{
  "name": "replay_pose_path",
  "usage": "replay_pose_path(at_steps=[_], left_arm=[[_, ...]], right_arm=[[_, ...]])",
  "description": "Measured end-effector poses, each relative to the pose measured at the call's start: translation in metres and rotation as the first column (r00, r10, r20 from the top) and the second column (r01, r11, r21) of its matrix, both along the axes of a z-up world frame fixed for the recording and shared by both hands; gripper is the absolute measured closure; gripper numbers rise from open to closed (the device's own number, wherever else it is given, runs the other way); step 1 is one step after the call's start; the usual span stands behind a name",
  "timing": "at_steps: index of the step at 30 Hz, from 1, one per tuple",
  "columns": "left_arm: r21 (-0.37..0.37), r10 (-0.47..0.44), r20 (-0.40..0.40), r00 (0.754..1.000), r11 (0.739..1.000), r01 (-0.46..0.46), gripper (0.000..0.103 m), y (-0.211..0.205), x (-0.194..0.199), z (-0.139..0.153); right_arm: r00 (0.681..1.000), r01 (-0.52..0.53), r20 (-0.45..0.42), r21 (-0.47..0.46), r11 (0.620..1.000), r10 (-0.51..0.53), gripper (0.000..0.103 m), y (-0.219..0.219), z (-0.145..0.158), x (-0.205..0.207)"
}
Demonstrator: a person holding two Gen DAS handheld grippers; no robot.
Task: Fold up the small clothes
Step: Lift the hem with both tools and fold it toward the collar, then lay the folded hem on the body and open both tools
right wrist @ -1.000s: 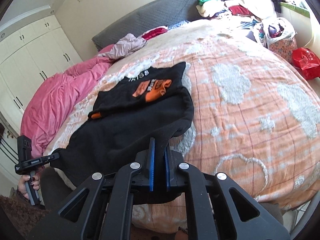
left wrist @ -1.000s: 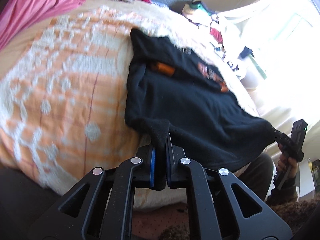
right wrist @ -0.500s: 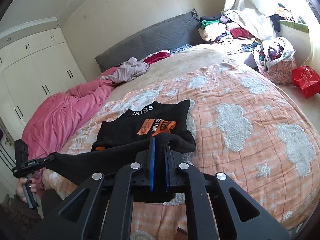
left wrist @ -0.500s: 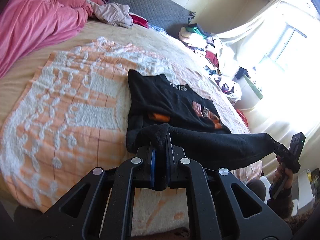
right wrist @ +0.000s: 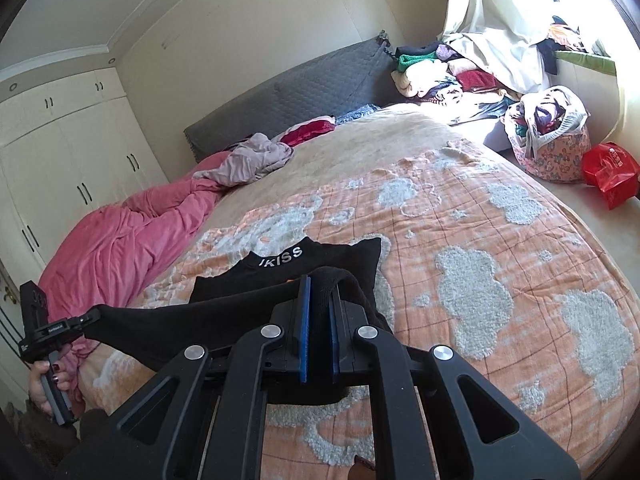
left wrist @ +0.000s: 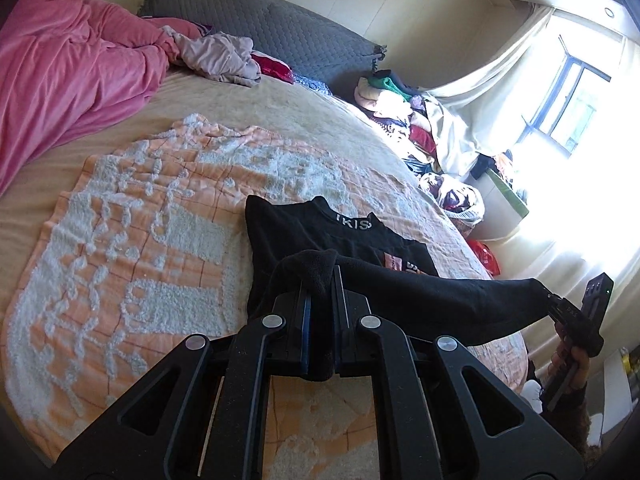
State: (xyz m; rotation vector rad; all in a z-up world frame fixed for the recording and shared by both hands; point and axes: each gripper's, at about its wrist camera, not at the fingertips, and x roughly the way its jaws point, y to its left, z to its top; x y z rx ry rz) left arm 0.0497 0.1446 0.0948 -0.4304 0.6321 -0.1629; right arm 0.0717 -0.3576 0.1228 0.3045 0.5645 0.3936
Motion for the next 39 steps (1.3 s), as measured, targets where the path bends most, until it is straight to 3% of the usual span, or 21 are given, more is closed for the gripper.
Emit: replay_pose_path(at_steps=[14, 39], left_arm=[[0.013, 0.039, -0.007, 0.999, 0.999, -0.039, 0.101, 0.009, 0.050, -0.009], [0.065, 0.082, -0.110, 0.991, 0.995, -0.076, 0.101, 0.020, 0.121, -0.071]], right_arm=[[0.998, 0.044, -0.040, -0.046, 0.998, -0.046, 0.096, 0.020, -0.002, 0.060], [0.977, 0.064, -0.193, -0.138, 0.988, -0.090, 0.096, 0.039, -0.073, 0.158]])
